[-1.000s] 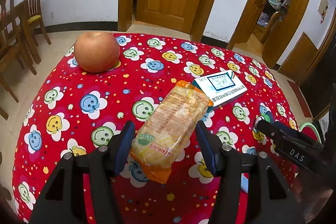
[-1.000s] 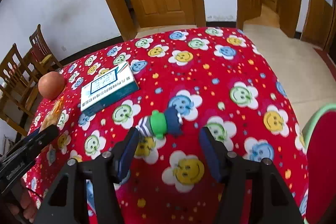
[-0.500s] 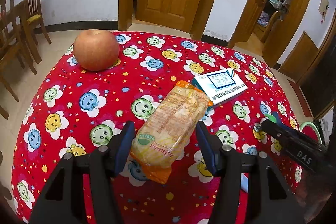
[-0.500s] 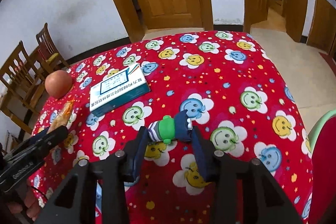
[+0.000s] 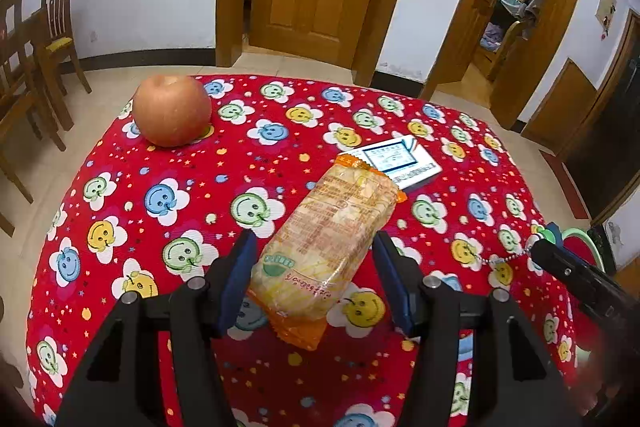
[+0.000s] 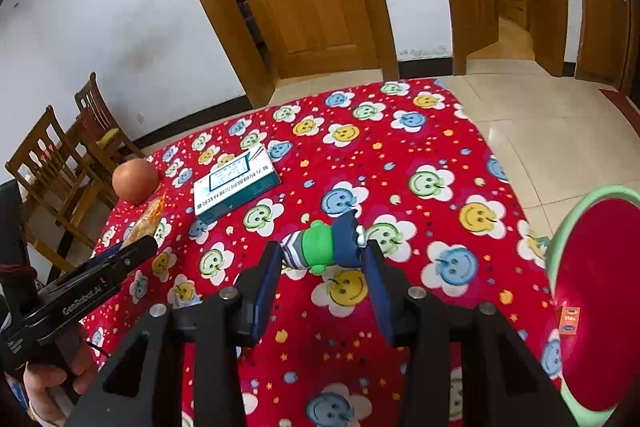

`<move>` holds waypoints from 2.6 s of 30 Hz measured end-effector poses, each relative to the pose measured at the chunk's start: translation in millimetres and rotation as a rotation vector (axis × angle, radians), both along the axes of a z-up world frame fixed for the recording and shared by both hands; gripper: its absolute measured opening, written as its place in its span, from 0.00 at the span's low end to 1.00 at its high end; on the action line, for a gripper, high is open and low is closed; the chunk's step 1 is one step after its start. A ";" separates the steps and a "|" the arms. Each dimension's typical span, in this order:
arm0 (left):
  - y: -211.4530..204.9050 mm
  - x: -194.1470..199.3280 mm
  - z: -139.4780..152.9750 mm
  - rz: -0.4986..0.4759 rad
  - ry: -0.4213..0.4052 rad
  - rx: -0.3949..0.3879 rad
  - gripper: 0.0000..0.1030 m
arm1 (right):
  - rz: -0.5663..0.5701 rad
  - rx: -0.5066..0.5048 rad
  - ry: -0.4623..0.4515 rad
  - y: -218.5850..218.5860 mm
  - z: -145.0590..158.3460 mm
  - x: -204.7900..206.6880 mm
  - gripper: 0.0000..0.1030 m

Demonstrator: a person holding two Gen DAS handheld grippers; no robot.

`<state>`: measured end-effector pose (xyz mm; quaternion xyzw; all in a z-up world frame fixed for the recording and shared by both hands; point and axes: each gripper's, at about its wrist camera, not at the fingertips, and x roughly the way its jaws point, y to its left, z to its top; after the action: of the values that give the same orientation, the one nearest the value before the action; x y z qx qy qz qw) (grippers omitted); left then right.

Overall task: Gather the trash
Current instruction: 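Carry the bread loaf and green toy over the red bin with both tools, then open the right tool to drop the toy while the left tool drops the bread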

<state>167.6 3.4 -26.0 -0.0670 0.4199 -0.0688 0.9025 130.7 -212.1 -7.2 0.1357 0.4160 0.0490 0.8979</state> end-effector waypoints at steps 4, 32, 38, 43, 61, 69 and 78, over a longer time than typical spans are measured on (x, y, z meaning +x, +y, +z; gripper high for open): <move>-6.1 -7.2 8.4 -0.016 -0.012 -0.004 0.58 | -0.029 0.026 -0.024 -8.7 8.3 -11.3 0.43; -108.1 -56.2 50.3 -0.222 -0.056 -0.057 0.58 | -0.255 0.073 -0.150 -105.4 53.8 -109.5 0.44; -143.9 -62.7 48.5 -0.295 -0.041 -0.060 0.58 | -0.323 0.079 -0.147 -136.3 49.6 -128.3 0.44; -170.8 -67.8 44.3 -0.341 -0.027 -0.056 0.58 | -0.369 0.085 -0.126 -160.9 41.0 -139.0 0.44; -255.8 -82.1 29.5 -0.473 0.016 -0.020 0.58 | -0.531 0.127 -0.052 -233.6 4.5 -170.2 0.52; -277.1 -86.2 26.2 -0.507 0.021 -0.010 0.58 | -0.546 0.133 -0.064 -243.7 3.7 -178.1 0.53; -303.9 -88.7 19.1 -0.547 0.034 -0.011 0.58 | -0.569 0.135 -0.069 -247.9 3.4 -186.6 0.53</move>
<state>78.9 -300.5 -6.9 0.0425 0.4372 -0.3110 0.8428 -55.9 -459.9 -3.8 0.3046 0.3261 -0.1725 0.8781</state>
